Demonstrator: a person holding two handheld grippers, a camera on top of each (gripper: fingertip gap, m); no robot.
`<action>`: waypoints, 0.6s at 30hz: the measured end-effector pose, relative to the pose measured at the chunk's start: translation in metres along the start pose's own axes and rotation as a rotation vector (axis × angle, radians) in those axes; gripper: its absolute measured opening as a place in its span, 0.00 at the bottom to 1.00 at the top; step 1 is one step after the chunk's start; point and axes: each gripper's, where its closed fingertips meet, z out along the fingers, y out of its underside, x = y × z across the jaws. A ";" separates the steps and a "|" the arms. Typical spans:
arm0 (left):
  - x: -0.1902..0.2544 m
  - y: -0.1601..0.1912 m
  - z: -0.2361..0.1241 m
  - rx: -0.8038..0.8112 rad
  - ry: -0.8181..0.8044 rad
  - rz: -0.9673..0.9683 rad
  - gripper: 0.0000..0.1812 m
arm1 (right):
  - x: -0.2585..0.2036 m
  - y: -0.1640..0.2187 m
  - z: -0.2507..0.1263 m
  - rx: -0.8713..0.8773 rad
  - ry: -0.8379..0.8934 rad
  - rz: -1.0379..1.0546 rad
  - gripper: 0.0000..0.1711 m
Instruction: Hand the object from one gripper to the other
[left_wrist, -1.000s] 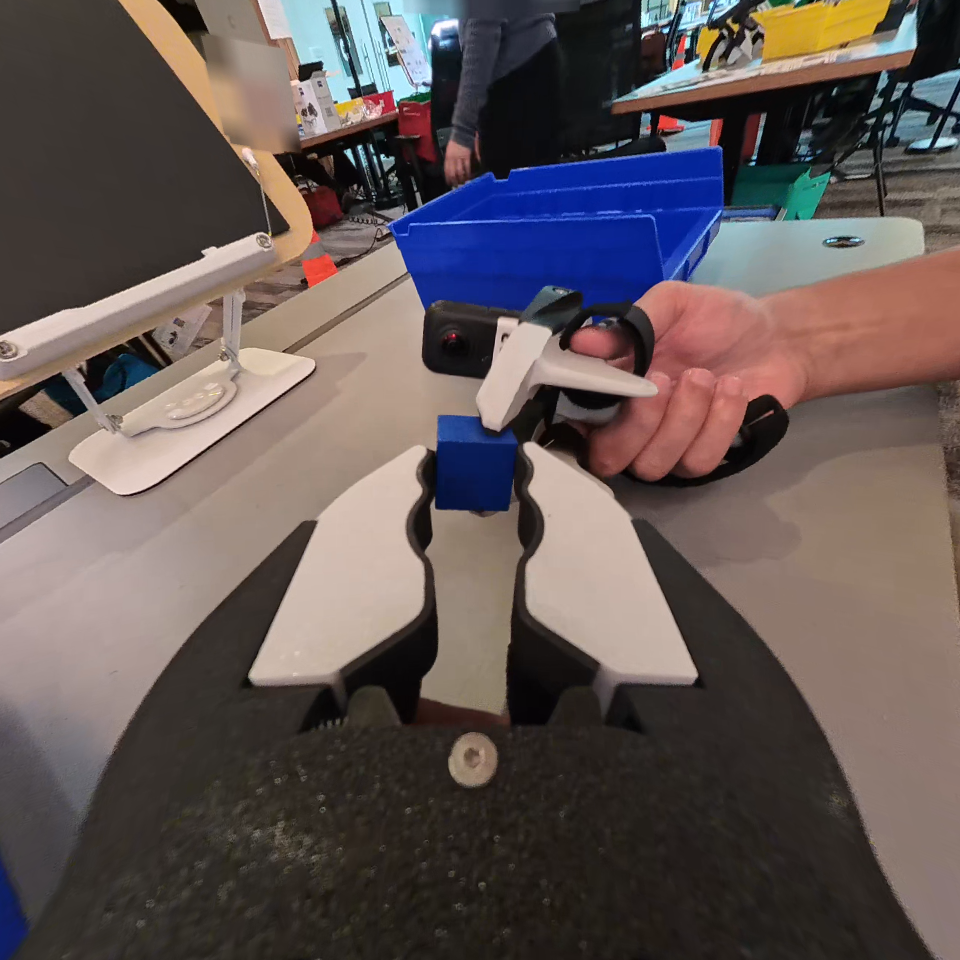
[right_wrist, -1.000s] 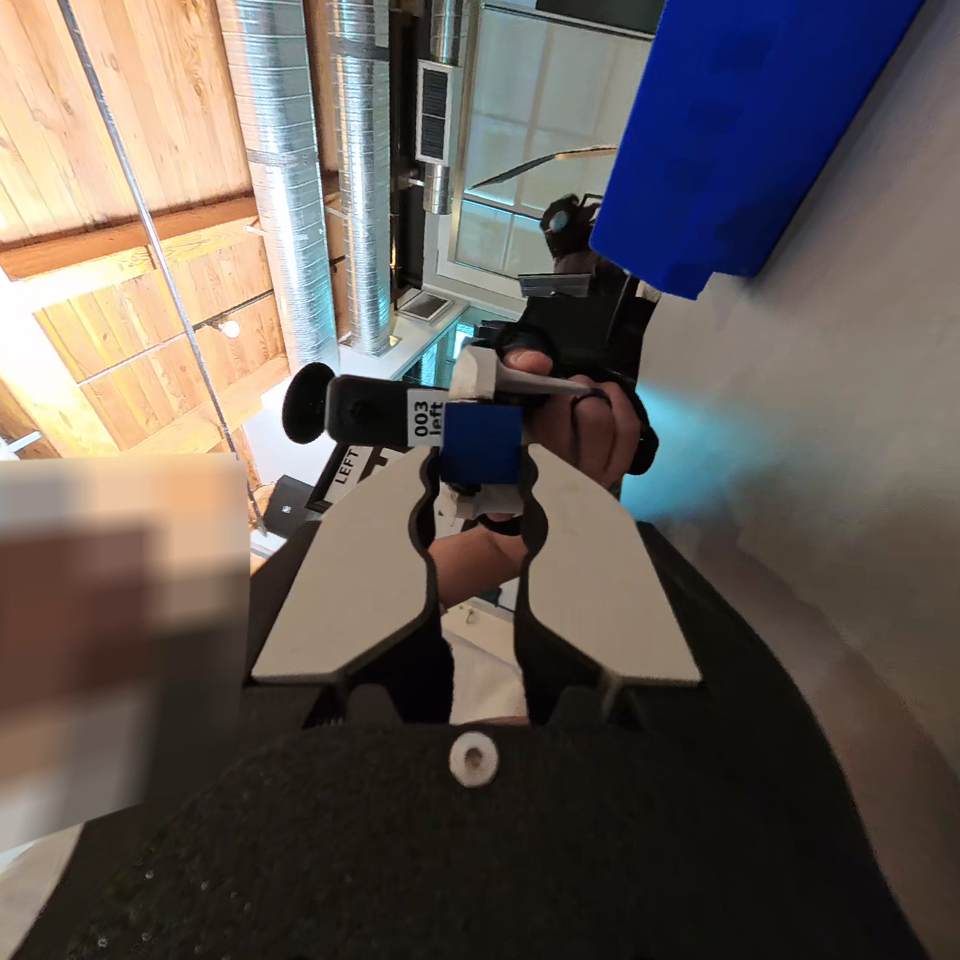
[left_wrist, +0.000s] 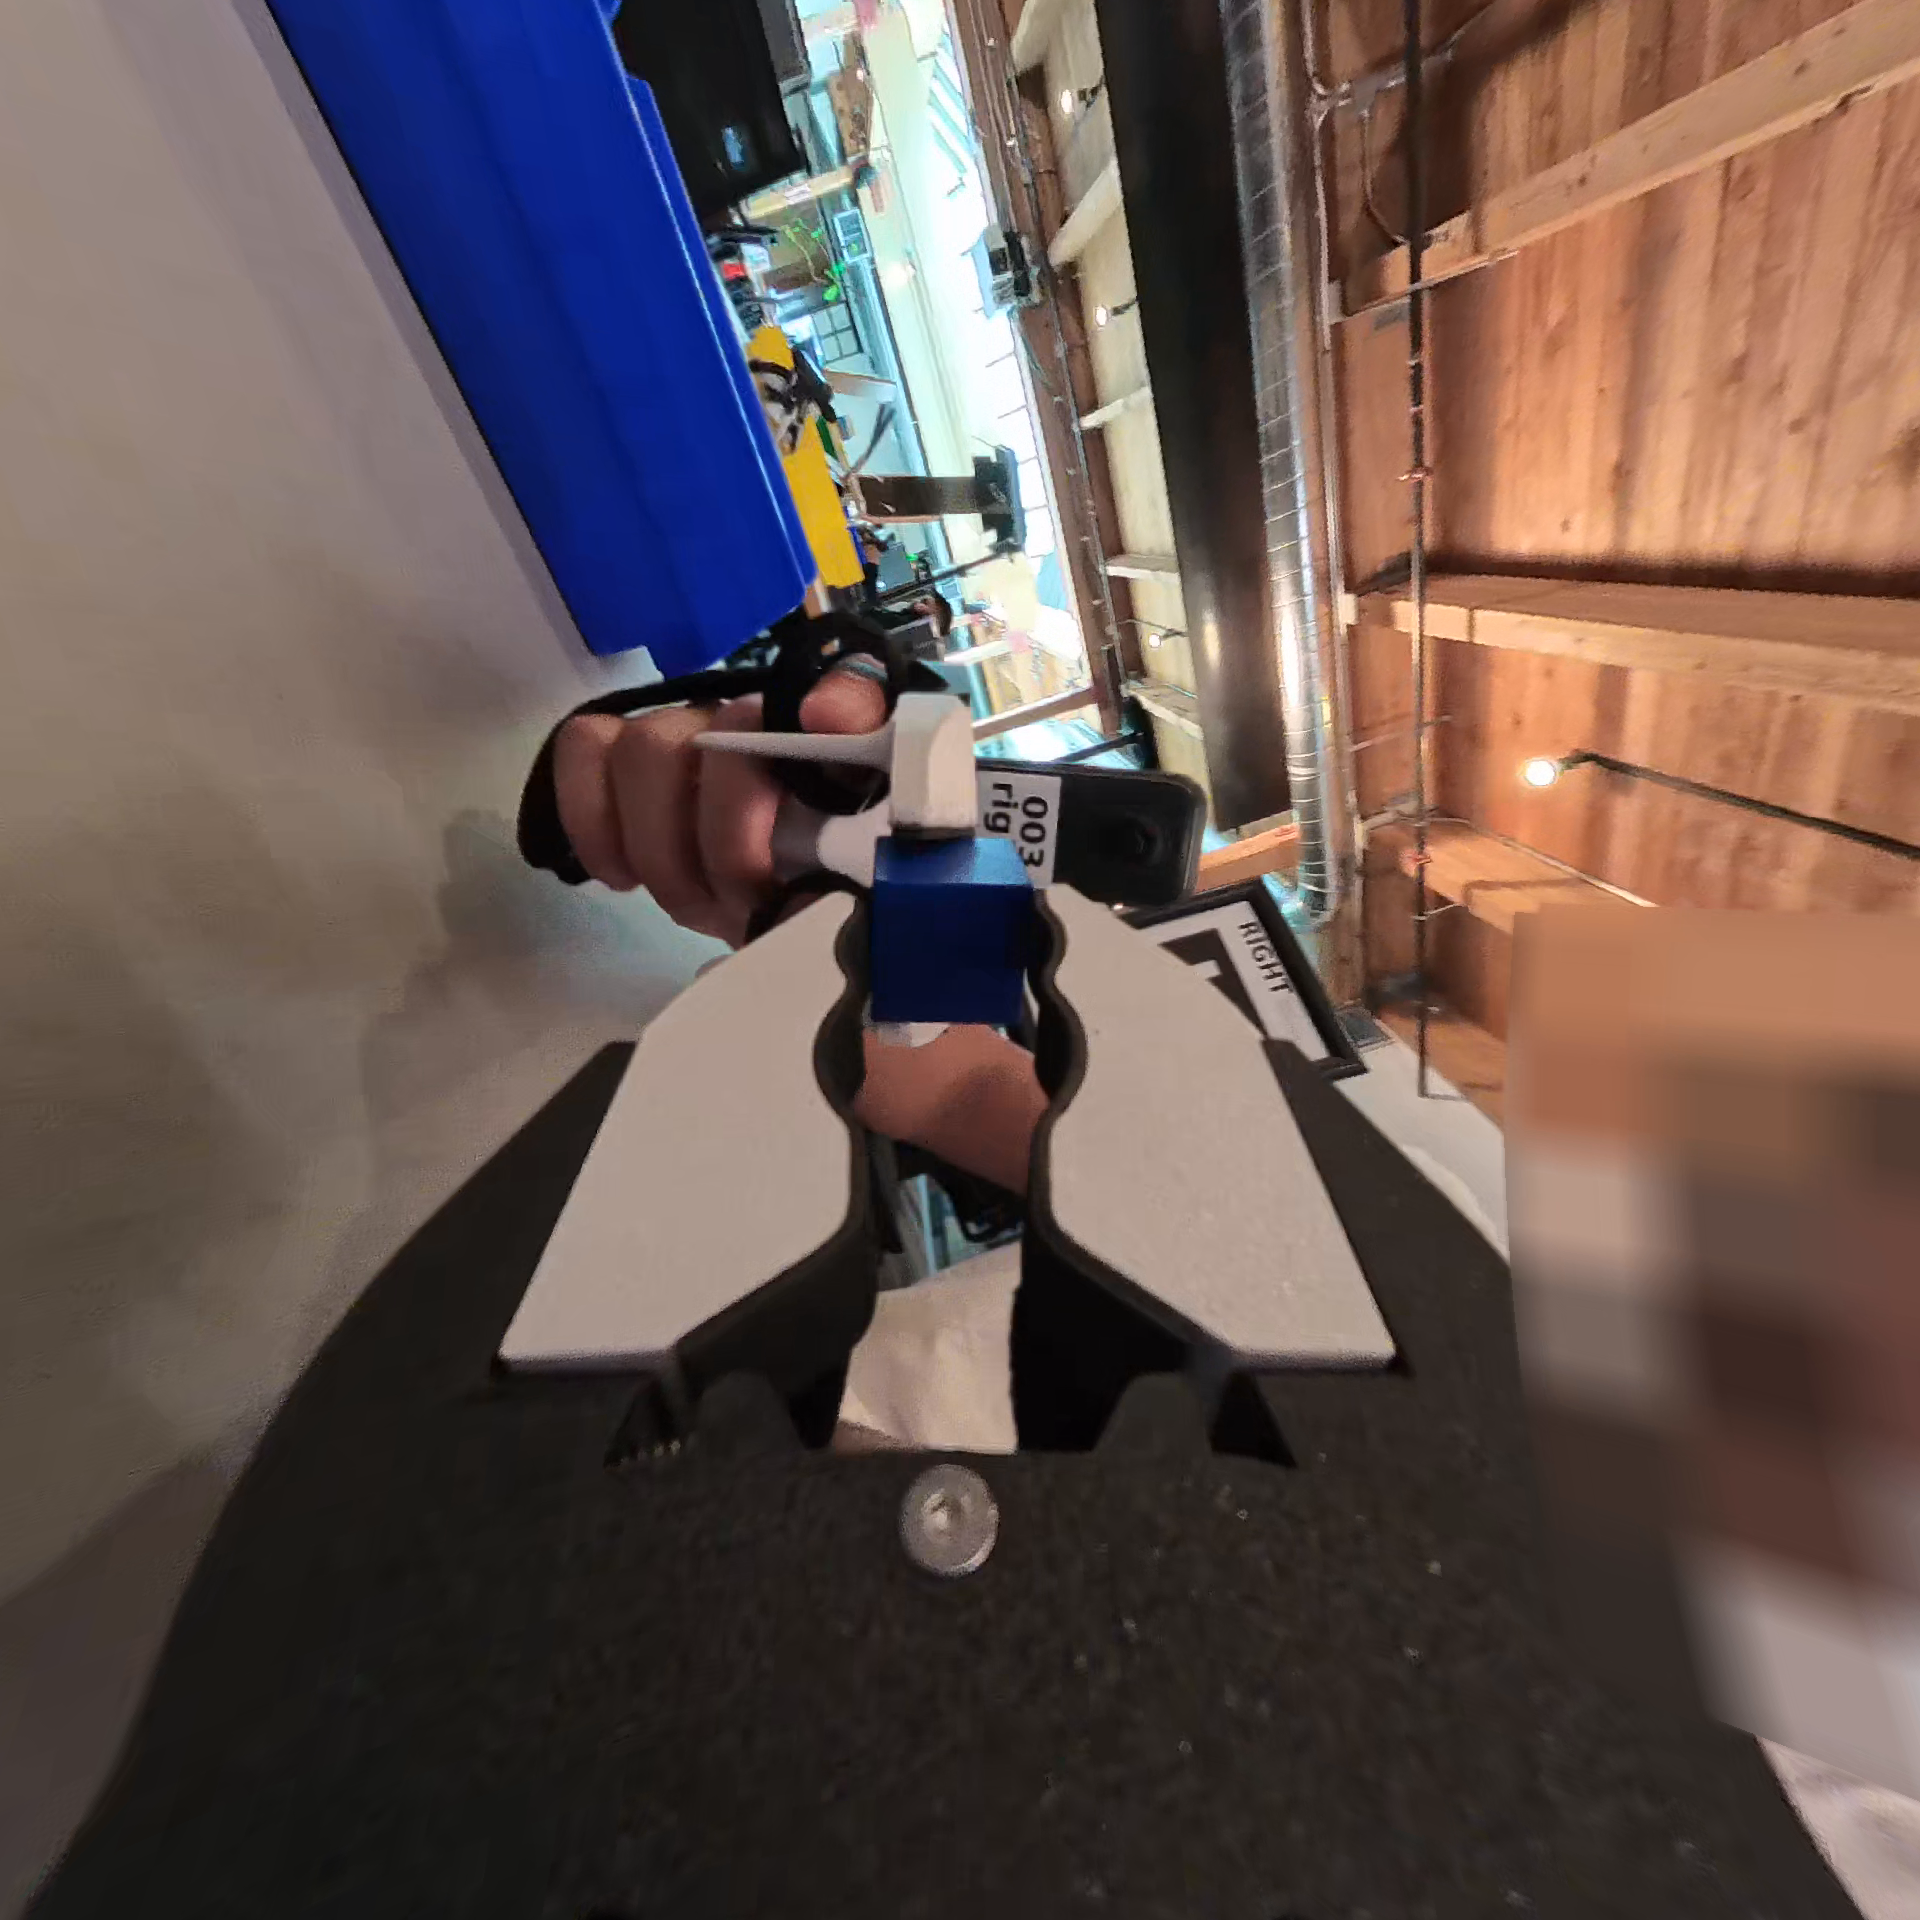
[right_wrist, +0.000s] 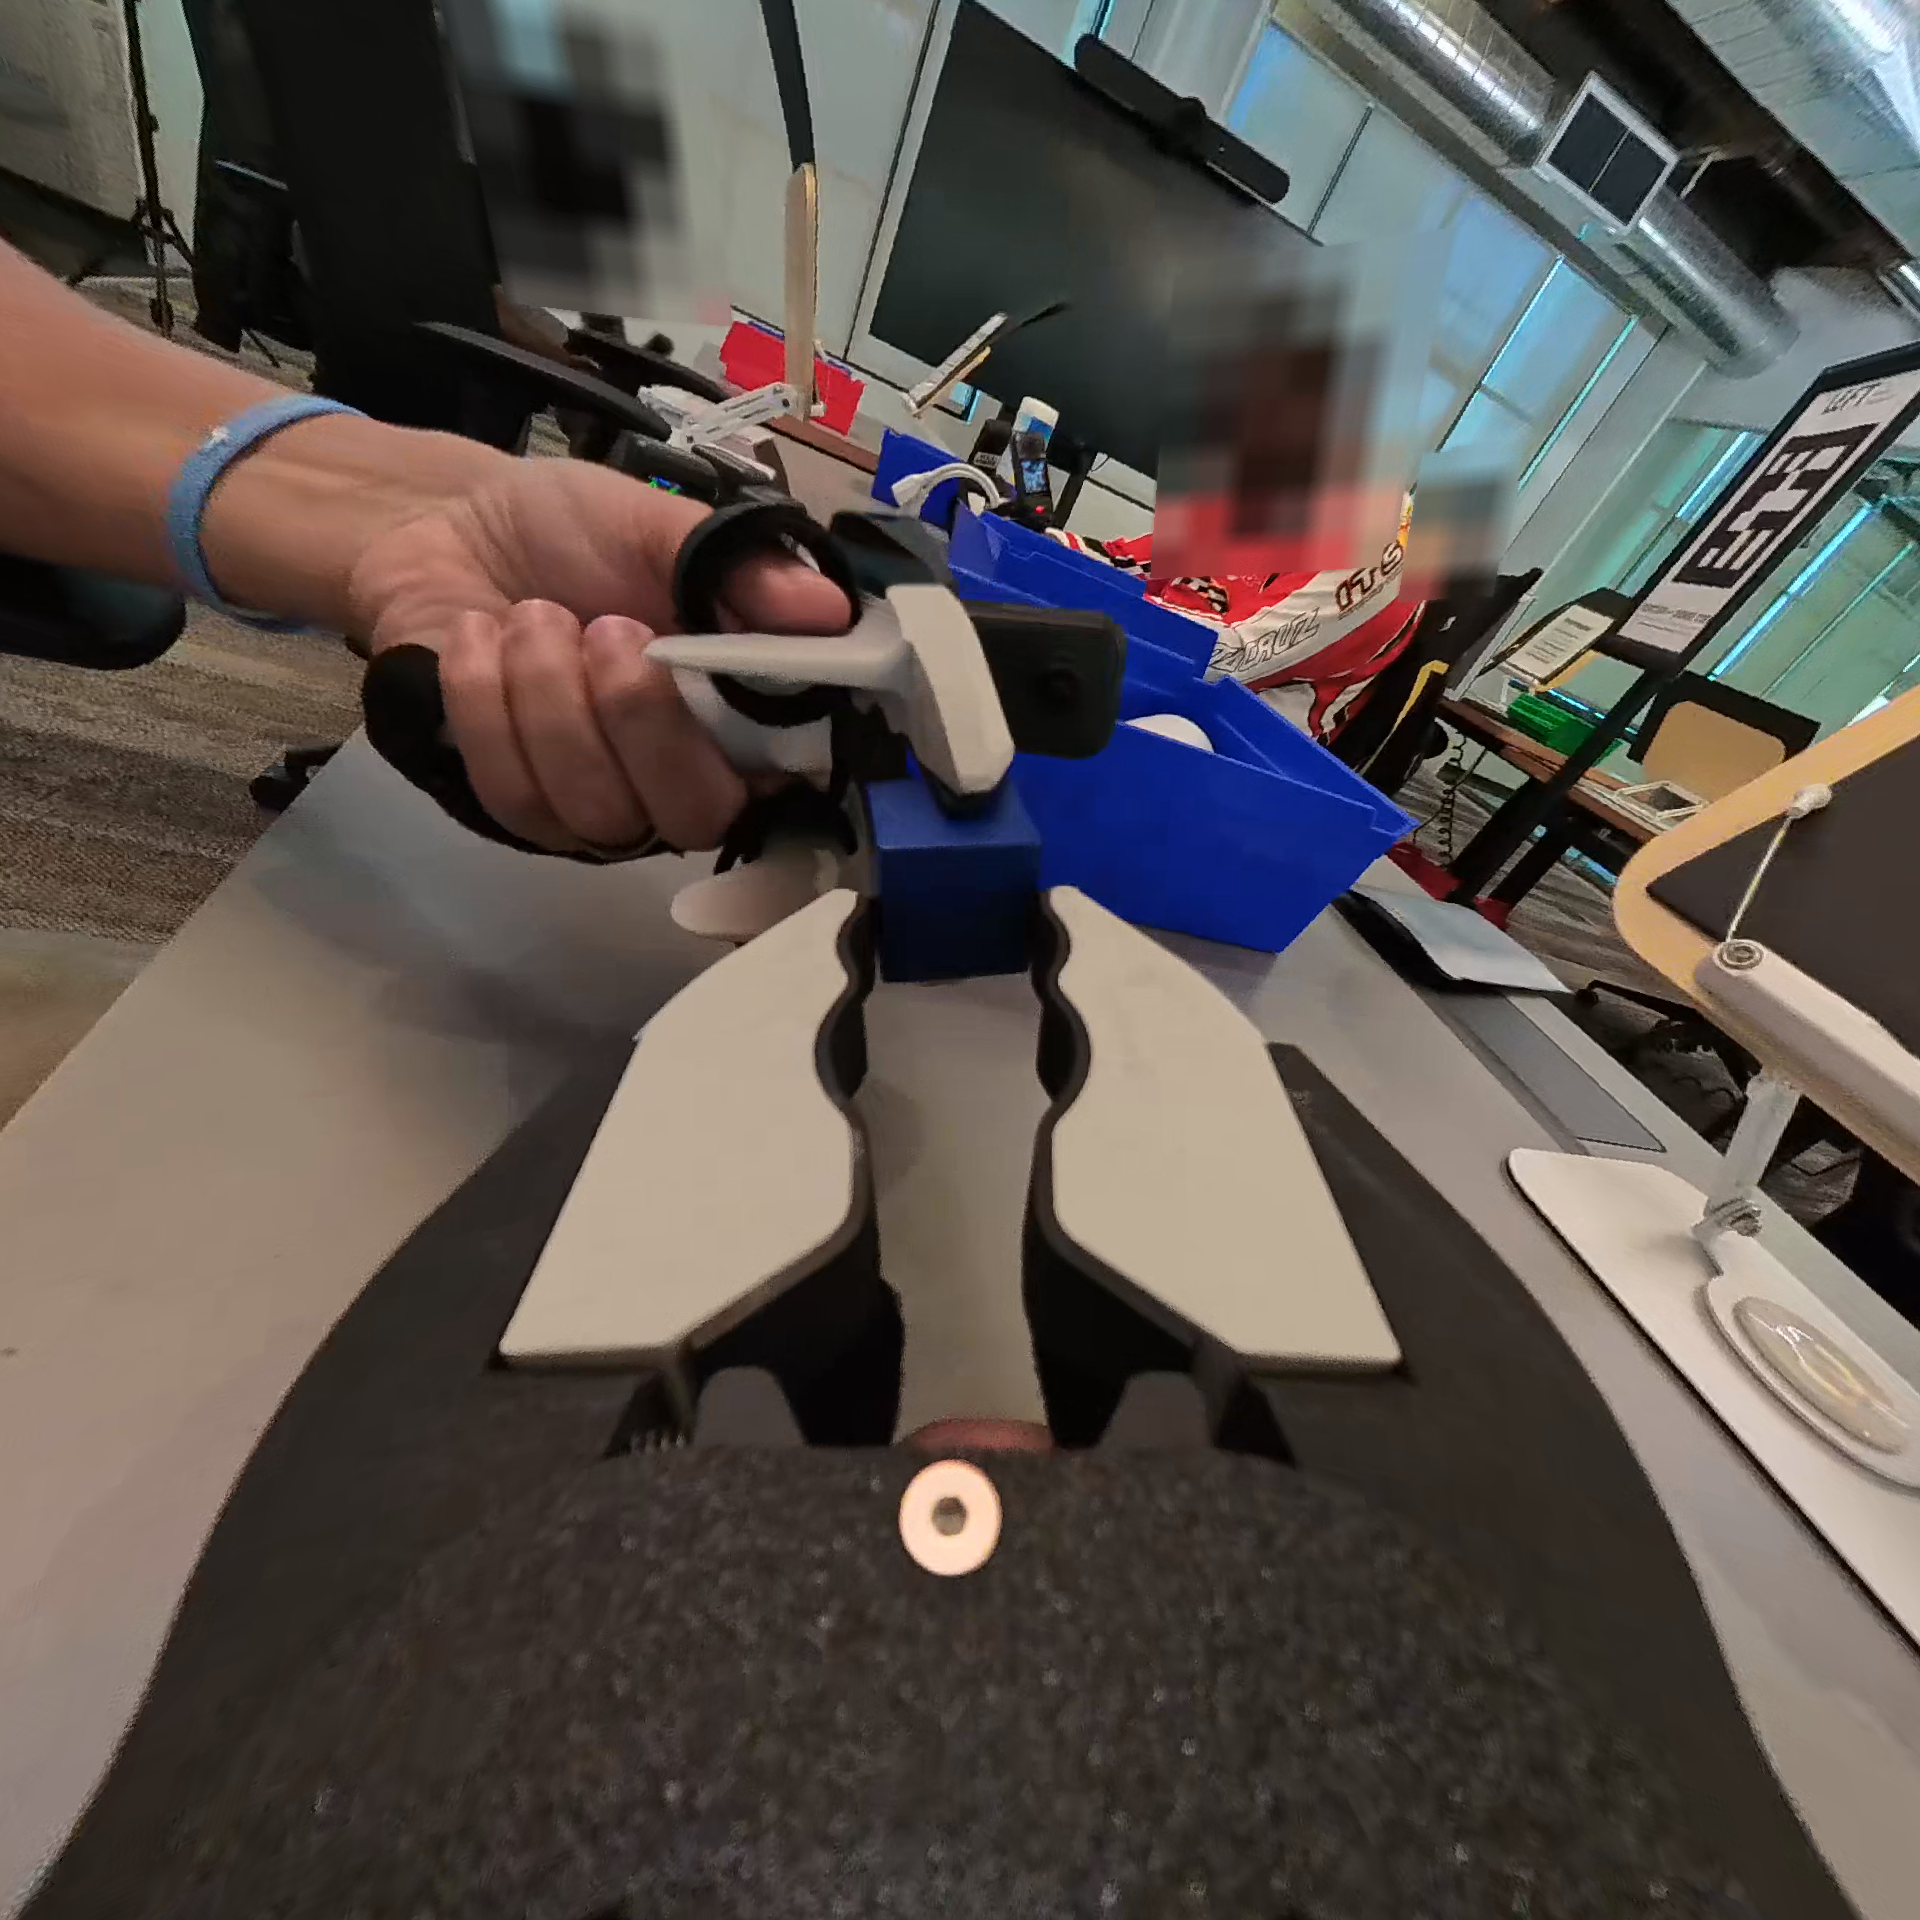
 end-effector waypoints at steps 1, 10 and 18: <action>-0.001 -0.001 -0.001 0.003 0.006 -0.011 0.15 | 0.000 0.001 0.000 -0.010 -0.002 -0.004 0.16; -0.038 -0.034 -0.023 0.093 -0.535 0.545 0.23 | 0.057 0.044 -0.016 -0.360 0.269 -0.119 0.16; -0.046 -0.032 -0.019 0.009 -0.827 0.901 0.23 | 0.043 0.051 -0.005 -0.706 0.369 -0.625 0.17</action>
